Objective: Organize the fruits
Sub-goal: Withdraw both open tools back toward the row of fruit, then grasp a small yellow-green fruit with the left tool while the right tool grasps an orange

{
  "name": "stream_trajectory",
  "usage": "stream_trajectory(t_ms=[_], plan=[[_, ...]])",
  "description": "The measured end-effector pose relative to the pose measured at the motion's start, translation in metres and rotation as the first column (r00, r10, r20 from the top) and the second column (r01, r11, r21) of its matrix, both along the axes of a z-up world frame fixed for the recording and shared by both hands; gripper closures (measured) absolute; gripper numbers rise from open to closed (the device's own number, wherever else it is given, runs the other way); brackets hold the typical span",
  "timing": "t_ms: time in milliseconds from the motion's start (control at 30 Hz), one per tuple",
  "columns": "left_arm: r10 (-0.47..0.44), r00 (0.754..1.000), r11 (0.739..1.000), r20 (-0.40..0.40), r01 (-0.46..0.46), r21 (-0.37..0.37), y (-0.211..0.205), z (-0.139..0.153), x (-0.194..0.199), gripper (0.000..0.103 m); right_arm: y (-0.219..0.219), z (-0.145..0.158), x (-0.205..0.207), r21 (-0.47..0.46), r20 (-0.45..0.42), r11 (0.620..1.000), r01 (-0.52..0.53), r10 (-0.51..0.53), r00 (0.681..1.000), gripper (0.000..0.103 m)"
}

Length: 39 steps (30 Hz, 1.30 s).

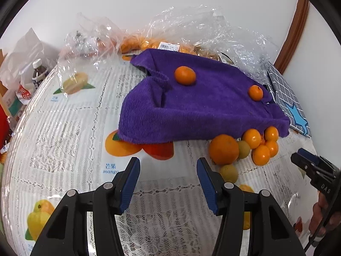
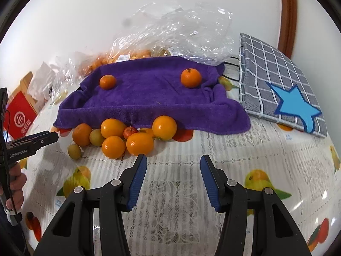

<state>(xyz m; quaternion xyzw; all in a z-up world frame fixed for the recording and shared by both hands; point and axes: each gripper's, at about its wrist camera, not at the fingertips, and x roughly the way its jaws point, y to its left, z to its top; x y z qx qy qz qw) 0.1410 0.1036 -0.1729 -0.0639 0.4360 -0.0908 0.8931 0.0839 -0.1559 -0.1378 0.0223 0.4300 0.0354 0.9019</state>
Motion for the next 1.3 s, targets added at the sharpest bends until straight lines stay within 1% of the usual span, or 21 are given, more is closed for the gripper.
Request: stream_trajectory(t_ms=[67, 167, 233, 300, 400, 500, 667, 800, 1000, 1100, 1300], plan=[[-0.003, 1.000, 1.000, -0.004, 0.003, -0.020, 0.002, -0.005, 0.000, 0.050, 0.001, -0.002, 0.004, -0.001, -0.004, 1.000, -0.009, 0.009, 1.000, 0.050], [0.033, 0.999, 0.999, 0.003, -0.032, -0.041, 0.005, -0.009, -0.002, 0.050, 0.003, -0.007, 0.010, -0.001, -0.019, 1.000, -0.022, 0.022, 1.000, 0.050], [0.040, 0.999, 0.998, 0.017, -0.039, -0.046, 0.007, -0.007, -0.003, 0.050, 0.004, -0.011, 0.013, 0.007, -0.031, 0.999, -0.032, 0.032, 0.999, 0.050], [0.053, 0.998, 0.998, 0.029, -0.052, -0.037, 0.009, -0.007, -0.003, 0.050, 0.004, -0.013, 0.015, 0.008, -0.035, 0.999, -0.038, 0.038, 0.999, 0.050], [0.079, 0.996, 0.997, 0.028, -0.078, -0.020, 0.010, -0.010, -0.004, 0.050, 0.002, -0.017, 0.019, 0.015, -0.036, 0.999, -0.041, 0.041, 0.998, 0.050], [0.083, 0.996, 0.996, 0.030, -0.083, -0.019, 0.011, -0.011, -0.005, 0.050, 0.001, -0.020, 0.022, 0.029, -0.042, 0.999, -0.042, 0.043, 0.998, 0.050], [0.079, 0.996, 0.996, 0.040, -0.080, 0.027, 0.005, -0.012, -0.006, 0.050, 0.001, -0.022, 0.025, 0.021, -0.035, 0.999, -0.050, 0.051, 0.998, 0.050], [0.076, 0.996, 0.996, 0.045, -0.078, 0.043, 0.003, -0.012, -0.006, 0.050, -0.002, -0.023, 0.027, 0.027, -0.021, 0.999, -0.043, 0.044, 0.999, 0.050], [0.077, 0.996, 0.997, 0.044, -0.078, 0.023, 0.005, -0.012, -0.006, 0.050, -0.007, -0.025, 0.031, 0.032, -0.018, 0.999, -0.034, 0.035, 0.999, 0.049], [0.082, 0.996, 0.997, 0.044, -0.082, 0.003, 0.008, -0.012, -0.006, 0.050, -0.008, -0.025, 0.030, 0.027, -0.018, 0.999, -0.047, 0.048, 0.999, 0.049], [0.090, 0.994, 0.996, 0.055, -0.090, -0.016, 0.010, -0.012, -0.007, 0.050, -0.010, -0.021, 0.017, 0.040, 0.017, 0.996, -0.075, 0.075, 0.997, 0.049]])
